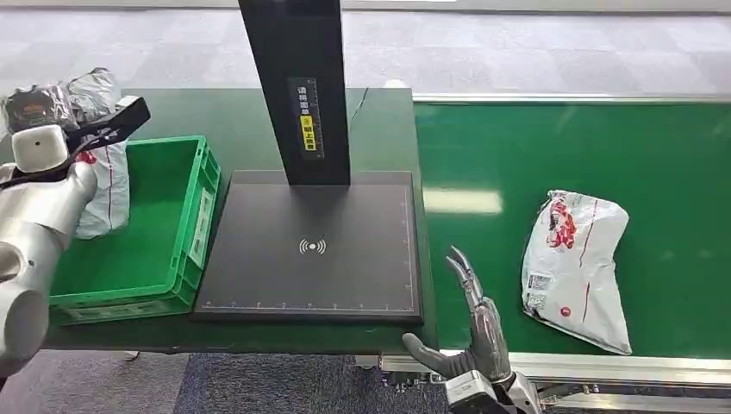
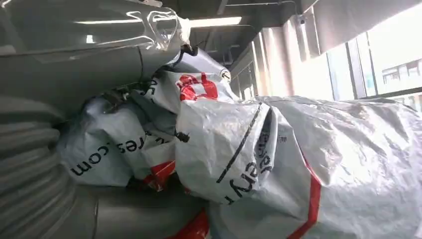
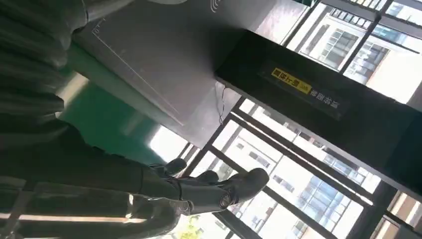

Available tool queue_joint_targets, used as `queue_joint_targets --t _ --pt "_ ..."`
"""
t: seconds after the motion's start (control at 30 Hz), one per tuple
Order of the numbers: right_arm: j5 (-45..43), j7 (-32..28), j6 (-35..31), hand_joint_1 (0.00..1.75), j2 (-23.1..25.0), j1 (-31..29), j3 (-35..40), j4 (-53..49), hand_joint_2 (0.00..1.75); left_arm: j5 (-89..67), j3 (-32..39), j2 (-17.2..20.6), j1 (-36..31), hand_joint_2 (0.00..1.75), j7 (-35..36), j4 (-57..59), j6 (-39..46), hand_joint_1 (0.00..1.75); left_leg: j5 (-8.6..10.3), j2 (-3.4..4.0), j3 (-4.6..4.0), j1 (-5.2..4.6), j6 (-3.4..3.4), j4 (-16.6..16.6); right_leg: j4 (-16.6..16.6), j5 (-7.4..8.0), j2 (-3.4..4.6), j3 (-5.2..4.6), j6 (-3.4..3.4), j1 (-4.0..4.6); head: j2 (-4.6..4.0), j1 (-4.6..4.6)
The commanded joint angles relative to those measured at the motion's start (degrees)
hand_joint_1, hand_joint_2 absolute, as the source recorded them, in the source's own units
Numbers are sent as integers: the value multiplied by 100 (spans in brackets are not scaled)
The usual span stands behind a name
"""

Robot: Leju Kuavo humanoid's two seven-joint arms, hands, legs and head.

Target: Moved the parcel from conveyor to table for the left to box.

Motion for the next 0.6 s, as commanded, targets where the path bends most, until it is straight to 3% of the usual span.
queue_joint_targets --t 0.03,0.07,0.27,0.47,0.53,0.57,0.6 --pt "41 45 49 0 103 -97 -122 98 175 265 199 54 -90 175 -425 373 599 0 0 -4 7 1 2 -5 -5 -1 -4 8 -1 2 0 2" --pt "46 47 43 0 93 -77 -143 85 175 375 306 23 -31 0 -531 316 858 0 -1 -10 12 2 2 -6 -7 -4 -10 15 -1 3 0 0" --pt "84 65 50 0 90 -68 -179 73 175 674 555 -39 18 0 -955 250 1466 0 -1 -10 4 2 1 -1 -3 -1 -10 7 -1 2 0 0" --pt "87 76 -25 0 47 9 -294 34 175 1219 787 -183 96 0 -1986 18 2068 0 3 -23 4 3 2 -3 -6 -1 -22 10 -1 4 0 2" --pt "48 89 -61 0 54 35 -366 69 175 1982 1179 -308 276 0 -2855 -236 2296 0 2 -18 4 2 2 -2 -5 -1 -17 8 0 2 0 0" --pt "41 90 -60 0 49 34 -375 73 175 1989 1179 -327 300 0 -2855 -240 2321 0 3 -23 9 1 3 -7 -9 -2 -24 14 0 2 0 0" --pt "-7 119 -105 0 61 43 -455 82 175 2914 1599 -538 475 0 -3700 -496 2032 0 2 -21 11 0 3 -7 -9 -2 -21 15 1 1 0 0"
